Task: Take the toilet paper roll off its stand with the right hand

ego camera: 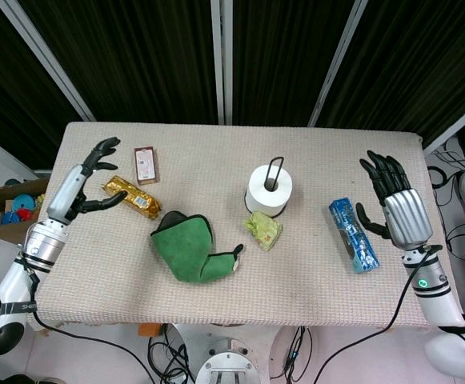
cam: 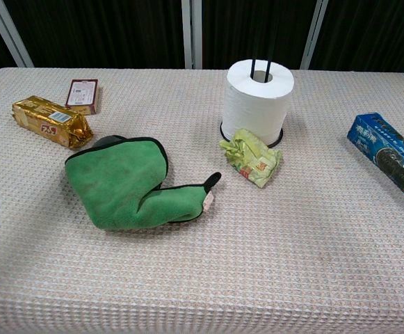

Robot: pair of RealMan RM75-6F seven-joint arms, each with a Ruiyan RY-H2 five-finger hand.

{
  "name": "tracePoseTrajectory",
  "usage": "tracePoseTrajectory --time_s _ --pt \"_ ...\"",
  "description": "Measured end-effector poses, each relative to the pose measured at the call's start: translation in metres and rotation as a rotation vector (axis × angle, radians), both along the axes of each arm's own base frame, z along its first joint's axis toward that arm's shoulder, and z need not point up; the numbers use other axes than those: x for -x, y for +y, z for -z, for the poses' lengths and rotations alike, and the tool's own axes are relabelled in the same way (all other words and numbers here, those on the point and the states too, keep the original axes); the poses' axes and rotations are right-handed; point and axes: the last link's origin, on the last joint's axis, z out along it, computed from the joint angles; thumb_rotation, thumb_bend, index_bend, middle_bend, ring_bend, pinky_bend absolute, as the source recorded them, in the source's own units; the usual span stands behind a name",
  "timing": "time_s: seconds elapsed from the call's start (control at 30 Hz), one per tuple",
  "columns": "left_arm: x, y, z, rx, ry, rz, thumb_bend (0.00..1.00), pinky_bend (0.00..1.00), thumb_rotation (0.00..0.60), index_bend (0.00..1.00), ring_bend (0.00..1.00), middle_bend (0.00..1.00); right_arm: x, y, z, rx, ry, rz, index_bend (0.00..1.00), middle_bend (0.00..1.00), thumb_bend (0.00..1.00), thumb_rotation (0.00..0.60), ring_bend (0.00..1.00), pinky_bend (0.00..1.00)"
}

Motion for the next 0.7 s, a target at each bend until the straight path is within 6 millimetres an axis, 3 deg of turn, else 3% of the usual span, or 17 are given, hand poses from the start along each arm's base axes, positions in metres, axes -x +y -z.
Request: tracePoseTrajectory --time_s 0.47,0.7 --pt "-0.001 0.003 0.005 0.028 0.011 0.001 0.13 0.25 0.316 0.07 0.11 0.06 0.007 0.001 0.001 -0.008 0.013 0.022 0.0 0.0 0.38 0.6 0.0 0.0" --pt "0.002 0.003 0.004 0.019 0.053 0.004 0.13 0.25 0.314 0.07 0.11 0.06 0.014 -0.001 0.005 -0.044 0.024 0.107 0.0 0.0 0.33 0.6 0.0 0.0"
